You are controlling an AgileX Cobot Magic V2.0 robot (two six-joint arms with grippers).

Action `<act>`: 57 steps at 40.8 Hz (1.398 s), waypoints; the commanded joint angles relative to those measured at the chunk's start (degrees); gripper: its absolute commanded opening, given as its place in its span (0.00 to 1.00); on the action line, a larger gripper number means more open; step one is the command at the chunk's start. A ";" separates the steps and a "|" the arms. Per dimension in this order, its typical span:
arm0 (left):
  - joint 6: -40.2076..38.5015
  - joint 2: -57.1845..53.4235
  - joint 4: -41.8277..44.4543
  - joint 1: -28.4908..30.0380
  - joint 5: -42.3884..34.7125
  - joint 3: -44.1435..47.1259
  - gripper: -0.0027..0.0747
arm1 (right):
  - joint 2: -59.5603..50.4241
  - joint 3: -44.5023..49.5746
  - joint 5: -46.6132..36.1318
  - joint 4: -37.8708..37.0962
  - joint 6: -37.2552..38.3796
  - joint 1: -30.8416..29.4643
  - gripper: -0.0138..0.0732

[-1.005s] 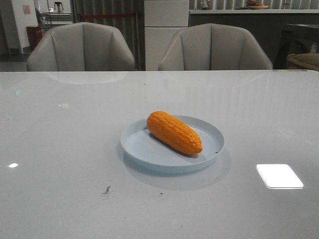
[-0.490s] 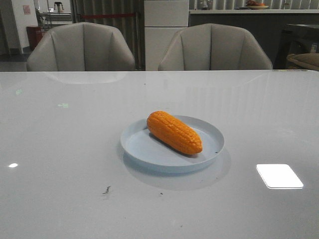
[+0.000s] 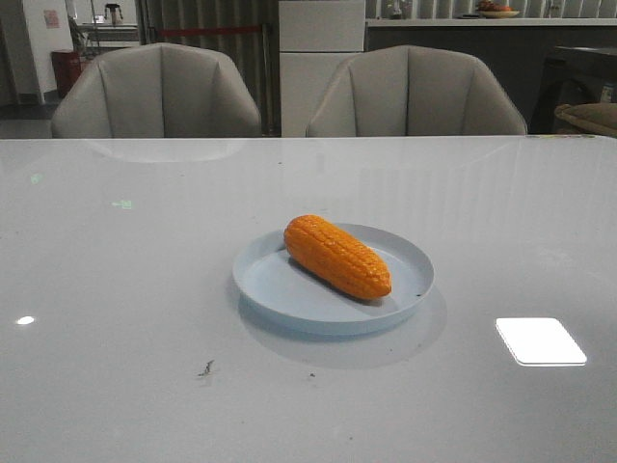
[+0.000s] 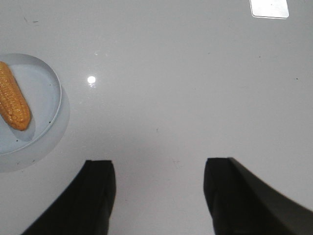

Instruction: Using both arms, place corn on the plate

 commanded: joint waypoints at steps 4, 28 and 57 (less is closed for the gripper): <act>0.13 -0.86 -0.55 0.04 -4.46 0.09 0.15 | -0.43 -1.09 -4.19 -4.08 0.00 -0.28 0.73; 0.13 -0.86 -0.55 0.04 -4.46 0.09 0.15 | -32.53 30.74 -33.82 3.70 0.00 -0.28 0.18; 0.13 -0.86 -0.55 0.04 -4.46 0.09 0.15 | -52.35 56.60 -45.93 3.49 0.00 5.75 0.18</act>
